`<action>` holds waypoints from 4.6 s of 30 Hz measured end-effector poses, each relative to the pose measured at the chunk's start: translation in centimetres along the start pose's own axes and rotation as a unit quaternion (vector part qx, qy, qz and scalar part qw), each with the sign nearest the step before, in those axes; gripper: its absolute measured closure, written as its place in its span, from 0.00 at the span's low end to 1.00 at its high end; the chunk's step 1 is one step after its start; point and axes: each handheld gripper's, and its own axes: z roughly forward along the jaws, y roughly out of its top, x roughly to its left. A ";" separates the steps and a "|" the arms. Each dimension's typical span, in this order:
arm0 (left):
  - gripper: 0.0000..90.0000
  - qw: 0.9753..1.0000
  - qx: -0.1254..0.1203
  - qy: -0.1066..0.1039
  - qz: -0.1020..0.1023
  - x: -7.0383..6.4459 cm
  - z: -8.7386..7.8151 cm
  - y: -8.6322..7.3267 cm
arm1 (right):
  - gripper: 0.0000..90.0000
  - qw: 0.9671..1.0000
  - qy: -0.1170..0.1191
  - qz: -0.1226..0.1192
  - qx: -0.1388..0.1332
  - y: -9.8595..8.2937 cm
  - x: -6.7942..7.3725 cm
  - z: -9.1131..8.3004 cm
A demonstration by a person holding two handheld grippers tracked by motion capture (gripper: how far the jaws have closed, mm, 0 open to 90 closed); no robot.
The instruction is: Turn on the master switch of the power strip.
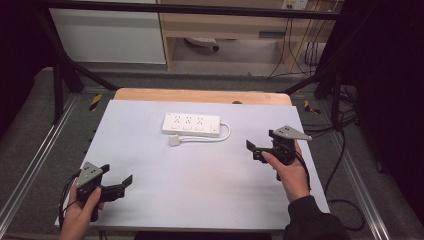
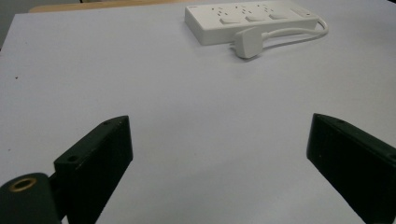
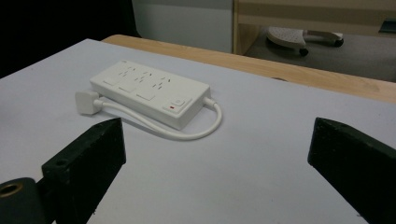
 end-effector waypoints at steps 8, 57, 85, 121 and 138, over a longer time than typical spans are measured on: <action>0.08 1.000 0.000 0.000 0.001 0.0 0.0 0.0 | 0.05 1.000 -0.003 -0.001 0.002 1.6 0.4 1.0; 0.08 1.000 -0.004 -0.001 0.005 0.1 -0.1 0.0 | 0.40 1.000 -0.016 -0.007 -0.010 4.9 0.9 7.4; 0.08 1.000 -0.006 0.003 0.002 0.1 -0.1 0.0 | 0.83 0.999 -0.035 -0.021 -0.021 5.3 1.3 11.0; 0.07 1.000 -0.007 0.004 0.003 0.2 -0.2 0.0 | 0.98 0.999 -0.034 -0.013 -0.019 5.0 1.5 14.4; 0.07 1.000 -0.007 0.004 0.004 0.3 -0.3 0.0 | 0.99 1.000 -0.026 -0.012 -0.012 4.7 2.1 15.4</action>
